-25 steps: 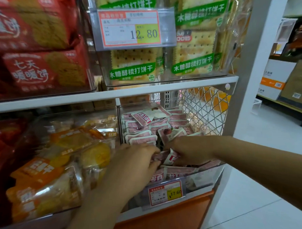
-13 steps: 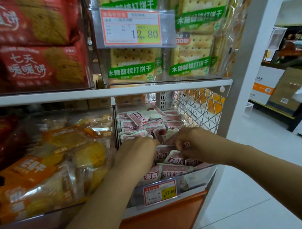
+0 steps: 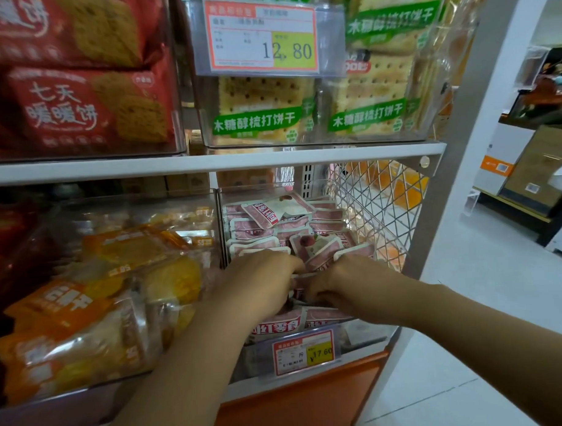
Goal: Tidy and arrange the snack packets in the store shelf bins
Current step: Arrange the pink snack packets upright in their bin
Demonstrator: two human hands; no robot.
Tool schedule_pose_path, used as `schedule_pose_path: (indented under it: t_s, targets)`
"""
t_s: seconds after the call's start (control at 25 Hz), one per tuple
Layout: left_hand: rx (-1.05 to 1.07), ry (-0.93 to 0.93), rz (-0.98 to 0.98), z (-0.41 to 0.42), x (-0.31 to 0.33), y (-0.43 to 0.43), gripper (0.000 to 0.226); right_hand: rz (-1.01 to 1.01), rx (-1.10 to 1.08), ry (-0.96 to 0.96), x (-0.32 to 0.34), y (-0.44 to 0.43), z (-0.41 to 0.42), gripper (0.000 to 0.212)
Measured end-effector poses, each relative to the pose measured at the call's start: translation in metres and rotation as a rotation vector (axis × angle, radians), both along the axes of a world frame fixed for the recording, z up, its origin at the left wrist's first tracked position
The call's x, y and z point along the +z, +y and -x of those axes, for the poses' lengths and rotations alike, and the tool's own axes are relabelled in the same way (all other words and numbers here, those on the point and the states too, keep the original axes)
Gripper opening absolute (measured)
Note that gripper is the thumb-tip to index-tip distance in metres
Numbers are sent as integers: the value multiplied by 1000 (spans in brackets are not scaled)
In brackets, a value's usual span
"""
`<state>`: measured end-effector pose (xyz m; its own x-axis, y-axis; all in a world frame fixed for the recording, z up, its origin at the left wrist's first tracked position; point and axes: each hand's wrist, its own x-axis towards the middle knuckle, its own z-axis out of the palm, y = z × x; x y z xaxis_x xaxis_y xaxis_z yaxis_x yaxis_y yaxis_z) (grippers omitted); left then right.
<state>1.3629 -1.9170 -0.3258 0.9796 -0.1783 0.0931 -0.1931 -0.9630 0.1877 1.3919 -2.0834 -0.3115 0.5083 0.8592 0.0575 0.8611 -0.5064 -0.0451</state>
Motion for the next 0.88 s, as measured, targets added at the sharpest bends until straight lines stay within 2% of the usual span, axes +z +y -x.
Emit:
schedule_pose_path:
  t_s: [0.08,0.16,0.24,0.32,0.44,0.56,0.76,0.88]
  targets:
    - [-23,40,-43,3,-1,1,46,-76,-64,144,0,-4,2,27]
    - [-71,100,-53,5,-1,5,39,-258,-176,257,4,-20,7,28]
    - [-97,181,23,5,1,6,25,-528,-343,224,4,-44,17,28]
    - [-94,213,141,6,4,-3,32,-636,-467,120,-2,-63,27,32]
    - [-70,191,255,10,-1,-26,29,-453,-503,57,-20,-71,32,30]
    - [-124,144,191,10,-2,-38,37,-306,-456,-43,-28,-72,28,29]
    - [-160,191,4,24,-6,-35,35,-216,-509,-28,-18,-80,27,26]
    - [-122,172,68,26,-5,-33,37,-356,-406,-59,-14,-64,20,31]
